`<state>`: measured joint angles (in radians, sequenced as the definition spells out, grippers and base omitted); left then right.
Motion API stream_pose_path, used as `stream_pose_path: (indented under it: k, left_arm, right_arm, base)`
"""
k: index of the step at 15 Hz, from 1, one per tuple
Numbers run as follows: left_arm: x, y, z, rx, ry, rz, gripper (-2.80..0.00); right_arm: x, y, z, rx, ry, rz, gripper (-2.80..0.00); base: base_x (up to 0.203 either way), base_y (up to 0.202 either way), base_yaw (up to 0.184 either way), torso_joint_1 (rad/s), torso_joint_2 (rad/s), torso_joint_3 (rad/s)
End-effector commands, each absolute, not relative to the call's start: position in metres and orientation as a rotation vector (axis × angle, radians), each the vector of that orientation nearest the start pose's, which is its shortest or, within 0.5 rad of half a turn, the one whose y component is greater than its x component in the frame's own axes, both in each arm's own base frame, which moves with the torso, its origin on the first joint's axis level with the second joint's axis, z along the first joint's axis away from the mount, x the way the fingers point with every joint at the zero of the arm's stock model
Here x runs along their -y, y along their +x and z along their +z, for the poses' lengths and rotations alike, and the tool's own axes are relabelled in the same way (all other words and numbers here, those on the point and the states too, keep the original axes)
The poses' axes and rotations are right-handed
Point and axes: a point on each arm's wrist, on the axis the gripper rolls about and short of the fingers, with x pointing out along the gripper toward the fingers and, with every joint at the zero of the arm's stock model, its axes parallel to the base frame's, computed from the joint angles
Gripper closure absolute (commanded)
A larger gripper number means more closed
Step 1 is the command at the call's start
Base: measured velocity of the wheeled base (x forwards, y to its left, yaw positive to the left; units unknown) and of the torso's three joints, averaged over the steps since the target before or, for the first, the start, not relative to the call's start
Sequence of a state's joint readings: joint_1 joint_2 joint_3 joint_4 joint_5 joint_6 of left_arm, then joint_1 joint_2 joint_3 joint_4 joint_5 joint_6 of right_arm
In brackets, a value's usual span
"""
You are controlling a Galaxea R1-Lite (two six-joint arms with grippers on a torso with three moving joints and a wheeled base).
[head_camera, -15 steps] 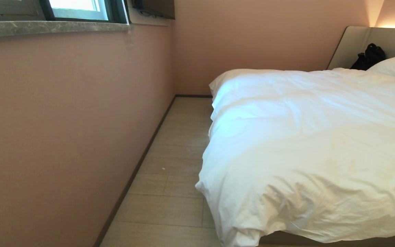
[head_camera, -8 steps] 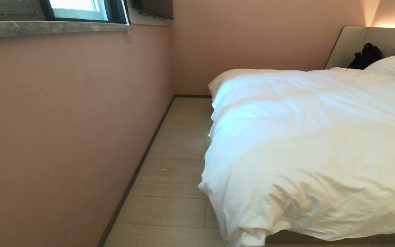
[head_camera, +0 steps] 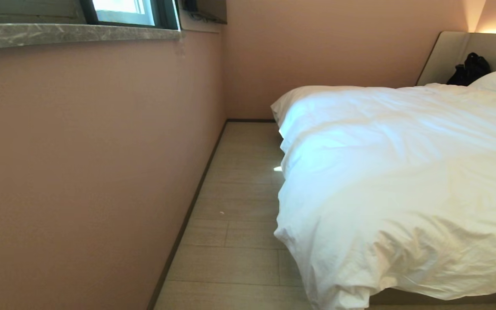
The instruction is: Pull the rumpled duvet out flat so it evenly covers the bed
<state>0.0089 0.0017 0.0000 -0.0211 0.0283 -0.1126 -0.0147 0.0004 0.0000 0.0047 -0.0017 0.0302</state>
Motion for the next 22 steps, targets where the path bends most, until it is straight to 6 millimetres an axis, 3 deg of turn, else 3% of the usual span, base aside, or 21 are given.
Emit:
stream_pose_path:
  k: [1, 22]
  left_arm:
    - [-0.0004, -0.0227, 0.0777, 0.022, -0.115, 0.037, 0.0]
    - [-0.0004, -0.0227, 0.0777, 0.022, -0.114, 0.037, 0.0]
  right_arm:
    - [-0.0003, -0.0228, 0.075, -0.004, 0.031, -0.017, 0.0]
    - [-0.0003, -0.0228, 0.075, -0.004, 0.031, -0.017, 0.0]
  base:
    - [0.0, 0.173, -0.001, -0.004, 0.01, 0.004]
    - [0.0, 0.005, 0.0, 0.0, 0.0, 0.0]
